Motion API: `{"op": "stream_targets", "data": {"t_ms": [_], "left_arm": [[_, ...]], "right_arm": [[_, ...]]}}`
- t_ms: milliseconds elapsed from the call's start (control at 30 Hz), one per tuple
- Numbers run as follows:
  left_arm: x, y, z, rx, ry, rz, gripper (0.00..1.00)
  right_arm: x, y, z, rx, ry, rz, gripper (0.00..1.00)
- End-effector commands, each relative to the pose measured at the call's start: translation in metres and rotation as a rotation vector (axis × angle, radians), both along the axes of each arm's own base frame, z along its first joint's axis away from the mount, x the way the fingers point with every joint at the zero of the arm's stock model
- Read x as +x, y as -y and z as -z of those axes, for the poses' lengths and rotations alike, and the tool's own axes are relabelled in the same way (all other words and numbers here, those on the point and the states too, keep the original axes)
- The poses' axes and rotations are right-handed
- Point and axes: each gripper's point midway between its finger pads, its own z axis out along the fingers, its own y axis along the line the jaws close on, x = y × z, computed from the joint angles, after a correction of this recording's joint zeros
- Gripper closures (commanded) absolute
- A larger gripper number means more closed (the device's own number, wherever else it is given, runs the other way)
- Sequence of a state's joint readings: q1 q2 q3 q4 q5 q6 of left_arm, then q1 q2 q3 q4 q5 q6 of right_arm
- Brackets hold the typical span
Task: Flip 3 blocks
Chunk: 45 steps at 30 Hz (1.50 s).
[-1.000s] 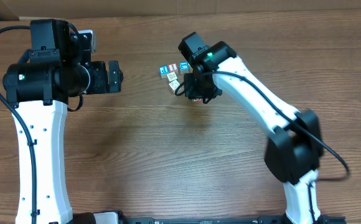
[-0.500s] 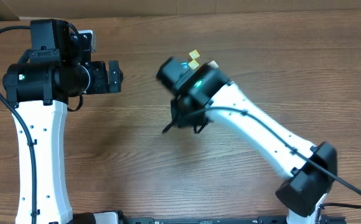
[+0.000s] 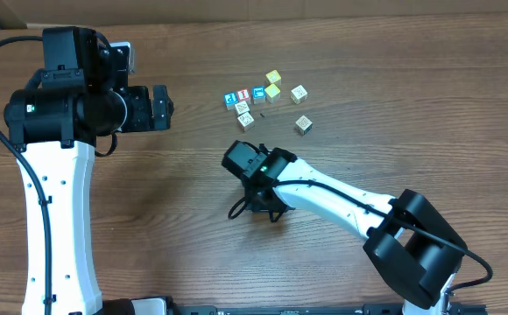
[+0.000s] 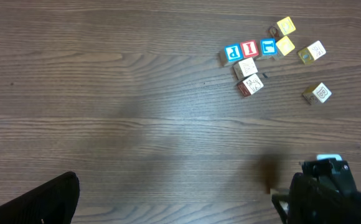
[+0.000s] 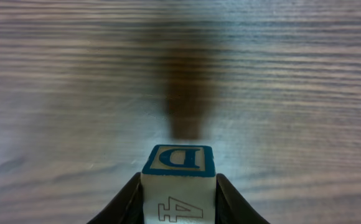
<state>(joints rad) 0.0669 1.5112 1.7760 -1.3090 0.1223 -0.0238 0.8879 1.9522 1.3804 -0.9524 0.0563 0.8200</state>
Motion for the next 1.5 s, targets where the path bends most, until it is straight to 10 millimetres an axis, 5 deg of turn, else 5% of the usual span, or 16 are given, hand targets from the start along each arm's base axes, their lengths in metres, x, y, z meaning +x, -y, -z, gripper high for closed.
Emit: {"op": "stream_targets", "data": {"t_ms": [0,333,433,533,800,967,1467], "left_arm": [[0.003,-0.001,-0.009,-0.001,0.027,-0.009,0.00],[0.003,-0.001,-0.009,-0.001,0.027,-0.009,0.00],[0.003,-0.001,-0.009,-0.001,0.027,-0.009,0.00],[0.003,-0.001,-0.009,-0.001,0.027,-0.009,0.00],[0.003,-0.001,-0.009,-0.001,0.027,-0.009,0.00],[0.003,-0.001,-0.009,-0.001,0.027,-0.009,0.00],[0.003,-0.001,-0.009,-0.001,0.027,-0.009,0.00]], "right_arm": [[0.006,0.005,0.006,0.030,-0.007,0.040,0.80],[0.013,0.006,0.006,0.021,0.027,0.022,0.72],[0.012,0.007,0.006,0.018,0.024,0.021,0.38],[0.012,0.007,0.006,0.019,0.026,0.021,0.27],[0.014,0.007,0.006,0.017,0.034,0.024,0.27],[0.015,0.007,0.006,0.016,0.034,0.024,0.47],[0.026,0.014,0.005,-0.026,0.100,0.034,0.48]]}}
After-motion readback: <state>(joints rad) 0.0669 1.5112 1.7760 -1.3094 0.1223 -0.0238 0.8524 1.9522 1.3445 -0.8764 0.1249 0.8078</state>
